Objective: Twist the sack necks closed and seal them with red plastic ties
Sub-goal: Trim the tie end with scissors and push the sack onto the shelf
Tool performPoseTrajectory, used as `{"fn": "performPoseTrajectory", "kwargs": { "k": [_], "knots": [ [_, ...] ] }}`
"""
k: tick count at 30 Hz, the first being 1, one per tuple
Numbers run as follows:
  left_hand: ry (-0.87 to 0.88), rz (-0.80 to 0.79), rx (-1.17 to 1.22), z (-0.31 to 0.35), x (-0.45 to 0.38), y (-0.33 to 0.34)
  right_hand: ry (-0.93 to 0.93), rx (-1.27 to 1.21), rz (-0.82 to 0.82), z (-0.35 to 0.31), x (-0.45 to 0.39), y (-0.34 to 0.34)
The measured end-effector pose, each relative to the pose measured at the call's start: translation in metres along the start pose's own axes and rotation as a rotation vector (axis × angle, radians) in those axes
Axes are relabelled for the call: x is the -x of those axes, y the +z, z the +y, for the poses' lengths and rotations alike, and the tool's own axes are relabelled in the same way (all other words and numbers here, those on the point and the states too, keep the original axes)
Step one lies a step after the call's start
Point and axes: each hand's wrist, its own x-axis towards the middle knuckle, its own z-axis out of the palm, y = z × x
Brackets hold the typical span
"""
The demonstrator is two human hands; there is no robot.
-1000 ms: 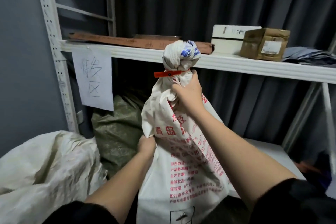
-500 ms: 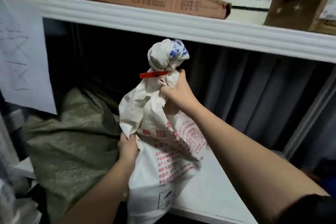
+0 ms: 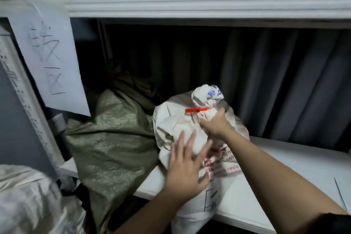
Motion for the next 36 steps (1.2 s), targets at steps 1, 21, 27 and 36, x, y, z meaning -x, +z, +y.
{"fn": "performPoseTrajectory", "kwargs": {
  "k": [1,21,27,36],
  "knots": [
    [0.08,-0.062,-0.089,-0.003,-0.003,0.002,-0.041,0.03,0.127,-0.001,0.001,0.003],
    [-0.278,-0.64,-0.243,-0.077,-0.051,0.041,-0.369,0.43,-0.094,-0.016,-0.052,0.059],
    [-0.397,-0.73,-0.494,-0.119,-0.052,0.041,-0.362,0.495,-0.221,-0.014,-0.066,0.077],
    [-0.391,-0.561,-0.086,-0.076,-0.028,0.024,-0.529,0.651,0.168,-0.005,-0.035,0.037]
  ]
}}
